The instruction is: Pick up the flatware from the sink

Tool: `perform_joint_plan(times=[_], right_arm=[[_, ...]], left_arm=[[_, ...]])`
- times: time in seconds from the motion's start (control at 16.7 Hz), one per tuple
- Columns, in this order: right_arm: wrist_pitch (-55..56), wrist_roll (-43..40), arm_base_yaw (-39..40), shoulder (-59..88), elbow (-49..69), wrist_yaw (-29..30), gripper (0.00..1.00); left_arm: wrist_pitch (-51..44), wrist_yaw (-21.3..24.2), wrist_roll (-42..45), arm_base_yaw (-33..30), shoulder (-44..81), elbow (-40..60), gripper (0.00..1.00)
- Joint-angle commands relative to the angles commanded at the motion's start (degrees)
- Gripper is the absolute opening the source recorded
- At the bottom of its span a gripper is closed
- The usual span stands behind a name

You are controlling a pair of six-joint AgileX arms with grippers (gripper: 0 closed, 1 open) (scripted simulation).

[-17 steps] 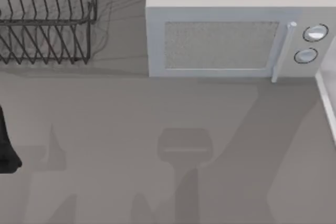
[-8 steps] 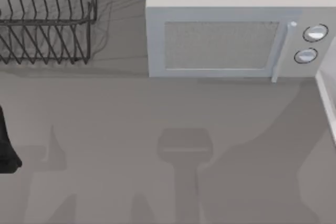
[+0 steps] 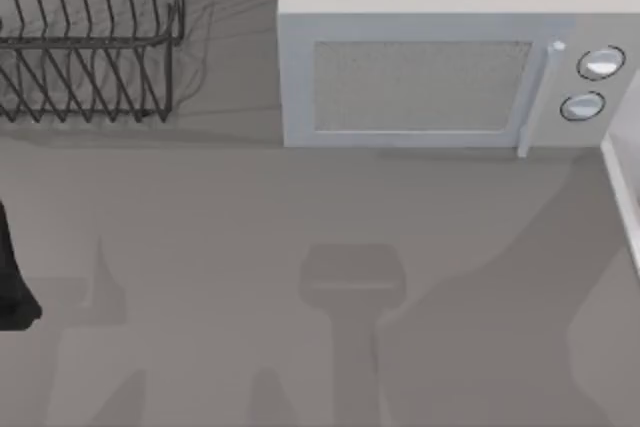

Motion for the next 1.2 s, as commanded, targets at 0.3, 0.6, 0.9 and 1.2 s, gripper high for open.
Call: perform_joint_plan(times=[0.3, 0.6, 0.9, 1.2], right_arm=[[0.0, 0.0, 0.0, 0.0, 0.0, 0.0, 0.25], [0.0, 0.0, 0.0, 0.0, 0.0, 0.0, 0.00], [0.0, 0.0, 0.0, 0.0, 0.0, 0.0, 0.00], [-3.0, 0.6, 0.1, -3.2, 2.6, -0.7, 0.00]], left_arm=[[0.0, 0.0, 0.0, 0.0, 0.0, 0.0, 1.00], [0.0, 0.0, 0.0, 0.0, 0.0, 0.0, 1.00], [0.0, 0.0, 0.0, 0.0, 0.0, 0.0, 1.00], [0.0, 0.0, 0.0, 0.0, 0.0, 0.0, 1.00]])
